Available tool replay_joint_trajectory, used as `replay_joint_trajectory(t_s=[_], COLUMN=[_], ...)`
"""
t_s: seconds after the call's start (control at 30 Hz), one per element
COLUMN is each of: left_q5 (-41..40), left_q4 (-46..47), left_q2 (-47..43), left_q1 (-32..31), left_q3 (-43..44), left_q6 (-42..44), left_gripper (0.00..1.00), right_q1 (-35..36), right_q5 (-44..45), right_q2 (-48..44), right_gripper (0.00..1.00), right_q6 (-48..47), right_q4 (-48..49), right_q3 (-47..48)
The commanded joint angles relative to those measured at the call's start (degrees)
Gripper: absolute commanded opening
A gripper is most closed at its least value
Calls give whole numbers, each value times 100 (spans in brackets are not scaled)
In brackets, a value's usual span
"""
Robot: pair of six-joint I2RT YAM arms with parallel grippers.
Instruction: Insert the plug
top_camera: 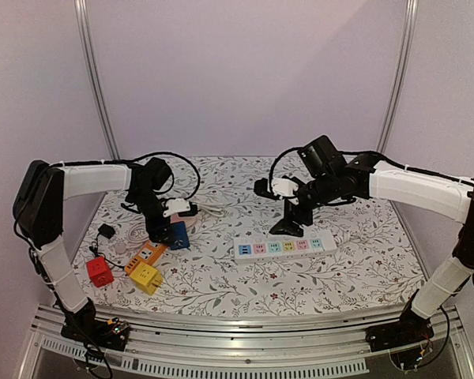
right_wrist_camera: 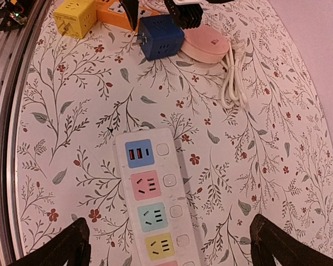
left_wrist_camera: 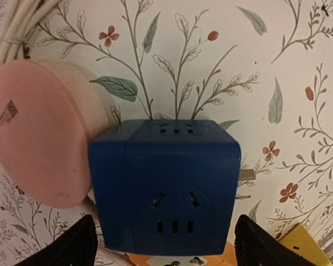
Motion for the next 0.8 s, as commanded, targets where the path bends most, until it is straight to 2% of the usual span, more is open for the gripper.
replay_joint_trajectory(t_s=[0.0, 0.2, 0.37, 0.67, 0.77], left_q5=[-189, -254, -87, -36, 84], left_q4=[571, 767, 821, 747, 686], left_q2=[50, 356, 367, 411, 401], left_q1=[38, 98, 113, 109, 109], left_q3=[-283, -166, -176, -60, -52], left_q6=[302, 170, 178, 140, 142], left_gripper=[86, 85, 79, 59, 45], right_q1=[-83, -92, -93, -94, -93], right_q5=[-146, -144, -131, -128, -159], right_q2=[-236, -260, -259, -243, -213], right_gripper=[99, 99, 99, 99, 99], right_q6=[632, 823, 943, 1063, 1114], right_q4=[729, 749, 781, 815, 834], right_q3=[-378, -433, -524, -550, -545])
